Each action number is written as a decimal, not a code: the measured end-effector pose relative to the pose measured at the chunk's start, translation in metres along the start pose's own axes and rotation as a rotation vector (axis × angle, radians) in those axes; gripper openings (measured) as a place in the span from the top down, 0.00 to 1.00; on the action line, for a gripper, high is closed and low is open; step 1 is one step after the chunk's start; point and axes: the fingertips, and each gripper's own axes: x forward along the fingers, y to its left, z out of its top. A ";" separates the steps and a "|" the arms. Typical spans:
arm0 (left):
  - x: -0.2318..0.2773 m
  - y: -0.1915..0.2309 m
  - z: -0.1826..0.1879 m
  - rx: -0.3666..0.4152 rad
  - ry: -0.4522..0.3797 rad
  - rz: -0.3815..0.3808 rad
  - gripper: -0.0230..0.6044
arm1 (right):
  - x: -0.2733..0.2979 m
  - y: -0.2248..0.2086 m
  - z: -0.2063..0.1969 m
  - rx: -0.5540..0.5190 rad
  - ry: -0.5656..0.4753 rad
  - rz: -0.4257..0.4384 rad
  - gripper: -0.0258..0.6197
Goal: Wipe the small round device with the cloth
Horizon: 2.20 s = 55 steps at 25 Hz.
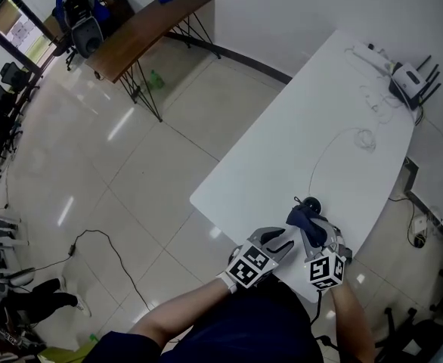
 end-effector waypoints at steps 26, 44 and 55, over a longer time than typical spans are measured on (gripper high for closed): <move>-0.014 0.005 -0.016 -0.028 -0.004 0.028 0.71 | -0.006 -0.010 -0.009 0.516 -0.058 0.060 0.82; -0.030 0.013 -0.019 -0.032 -0.021 0.044 0.71 | 0.006 -0.024 0.010 0.488 0.045 -0.136 0.82; -0.026 0.033 -0.027 -0.052 0.025 0.035 0.72 | 0.045 0.022 -0.024 0.265 0.295 -0.187 0.82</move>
